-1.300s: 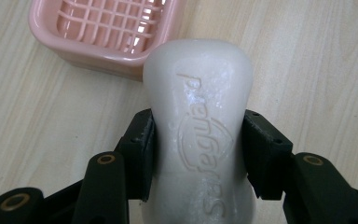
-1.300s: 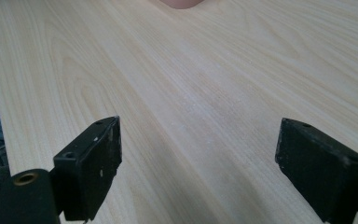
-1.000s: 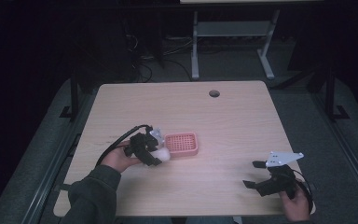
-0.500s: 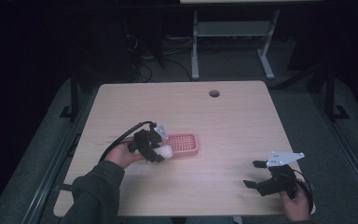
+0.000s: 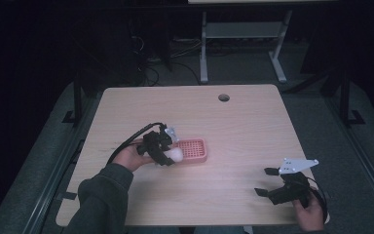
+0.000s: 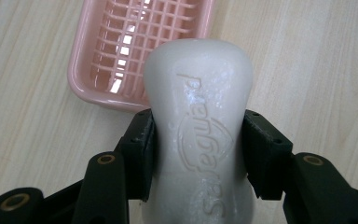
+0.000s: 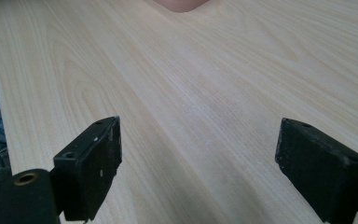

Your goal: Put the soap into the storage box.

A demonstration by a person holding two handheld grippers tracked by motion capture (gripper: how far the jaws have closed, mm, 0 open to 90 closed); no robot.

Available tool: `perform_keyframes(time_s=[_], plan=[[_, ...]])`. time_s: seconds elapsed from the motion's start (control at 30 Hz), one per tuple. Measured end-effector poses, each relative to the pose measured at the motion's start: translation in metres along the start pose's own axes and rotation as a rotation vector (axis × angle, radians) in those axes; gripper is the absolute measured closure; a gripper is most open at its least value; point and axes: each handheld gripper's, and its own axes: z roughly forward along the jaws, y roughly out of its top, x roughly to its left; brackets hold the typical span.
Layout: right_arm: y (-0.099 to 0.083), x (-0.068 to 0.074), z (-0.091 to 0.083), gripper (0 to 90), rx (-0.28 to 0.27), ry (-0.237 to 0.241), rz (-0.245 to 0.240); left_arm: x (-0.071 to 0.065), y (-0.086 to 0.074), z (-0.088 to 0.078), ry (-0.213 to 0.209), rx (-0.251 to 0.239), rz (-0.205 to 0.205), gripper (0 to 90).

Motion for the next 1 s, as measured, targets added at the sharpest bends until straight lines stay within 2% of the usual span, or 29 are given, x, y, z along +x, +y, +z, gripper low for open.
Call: perform_keyframes(time_s=[0.3,0.7,1.0], plan=[[0.0,0.0,-0.001,14.1,-0.003,0.001,-0.001,0.004,0.008,0.0,0.001,-0.009,-0.003,49.6],[0.0,0.0,-0.001,14.2,-0.006,0.001,0.004,0.008,0.023,0.003,-0.007,0.005,0.022,49.6],[-0.001,-0.001,-0.002,14.2,-0.007,0.001,0.007,0.011,0.032,0.004,-0.011,-0.005,0.023,49.6]])
